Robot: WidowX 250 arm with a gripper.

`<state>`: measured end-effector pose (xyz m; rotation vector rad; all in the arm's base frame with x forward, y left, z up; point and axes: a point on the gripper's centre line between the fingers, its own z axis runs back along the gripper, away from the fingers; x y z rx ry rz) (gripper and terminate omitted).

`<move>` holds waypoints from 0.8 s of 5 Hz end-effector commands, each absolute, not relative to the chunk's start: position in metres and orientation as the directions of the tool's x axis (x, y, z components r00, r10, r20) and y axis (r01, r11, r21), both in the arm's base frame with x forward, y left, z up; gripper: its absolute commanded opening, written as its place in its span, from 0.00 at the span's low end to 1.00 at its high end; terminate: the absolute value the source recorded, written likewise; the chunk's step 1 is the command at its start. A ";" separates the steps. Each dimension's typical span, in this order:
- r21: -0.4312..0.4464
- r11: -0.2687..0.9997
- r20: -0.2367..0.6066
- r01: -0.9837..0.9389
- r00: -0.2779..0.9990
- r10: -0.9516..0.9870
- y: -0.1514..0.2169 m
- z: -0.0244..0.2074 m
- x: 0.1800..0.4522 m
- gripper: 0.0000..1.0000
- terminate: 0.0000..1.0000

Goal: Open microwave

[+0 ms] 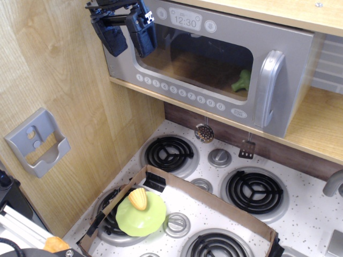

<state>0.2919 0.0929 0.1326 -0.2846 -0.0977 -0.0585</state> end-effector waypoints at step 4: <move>-0.176 0.984 0.112 0.027 0.994 -0.007 0.005 0.132 0.277 1.00 0.00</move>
